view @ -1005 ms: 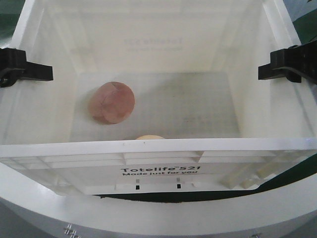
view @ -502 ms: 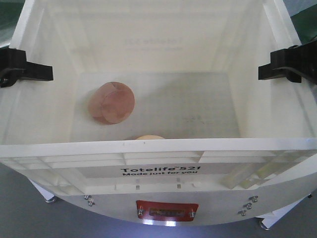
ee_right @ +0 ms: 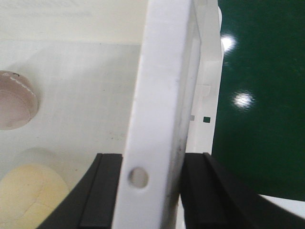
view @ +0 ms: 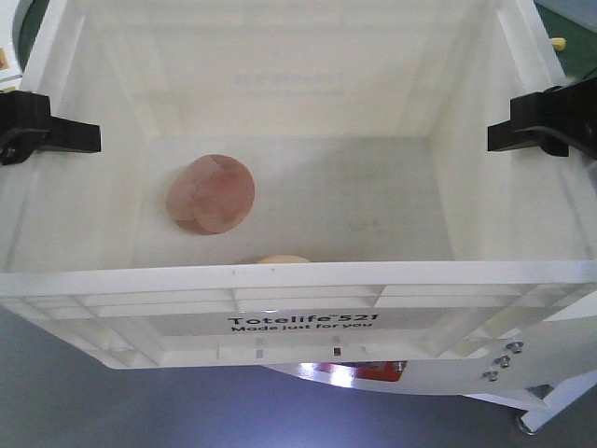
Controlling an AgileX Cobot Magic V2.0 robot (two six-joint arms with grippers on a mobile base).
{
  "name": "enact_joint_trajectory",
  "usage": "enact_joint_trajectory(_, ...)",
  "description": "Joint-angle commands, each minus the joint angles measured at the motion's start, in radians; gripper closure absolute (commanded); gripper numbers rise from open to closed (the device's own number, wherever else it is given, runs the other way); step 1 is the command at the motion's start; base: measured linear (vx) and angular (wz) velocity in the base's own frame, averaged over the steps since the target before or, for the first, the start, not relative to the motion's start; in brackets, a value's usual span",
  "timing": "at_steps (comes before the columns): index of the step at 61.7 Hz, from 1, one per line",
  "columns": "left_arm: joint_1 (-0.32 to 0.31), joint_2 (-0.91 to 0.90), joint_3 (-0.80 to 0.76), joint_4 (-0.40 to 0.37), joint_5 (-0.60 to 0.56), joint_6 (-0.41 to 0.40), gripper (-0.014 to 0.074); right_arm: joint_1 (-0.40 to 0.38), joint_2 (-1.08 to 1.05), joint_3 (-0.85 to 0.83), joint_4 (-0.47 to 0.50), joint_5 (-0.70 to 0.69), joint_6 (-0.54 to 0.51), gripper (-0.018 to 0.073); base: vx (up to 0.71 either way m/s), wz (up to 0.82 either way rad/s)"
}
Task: Place moving items into box and shelve
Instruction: 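Hold the crate with both grippers while the base drives away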
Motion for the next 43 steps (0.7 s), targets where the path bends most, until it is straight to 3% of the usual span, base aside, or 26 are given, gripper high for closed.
enact_joint_trajectory(1, -0.011, -0.028, -0.046, -0.183, -0.085, 0.018, 0.06, 0.007, -0.031, -0.049, 0.134, -0.096, -0.023, 0.0565, -0.11, 0.36)
enact_joint_trajectory(43, -0.011, -0.028, -0.046, -0.183, -0.085, 0.018, 0.06, 0.007, -0.031, -0.049, 0.134, -0.096, -0.023, 0.0565, -0.12, 0.5)
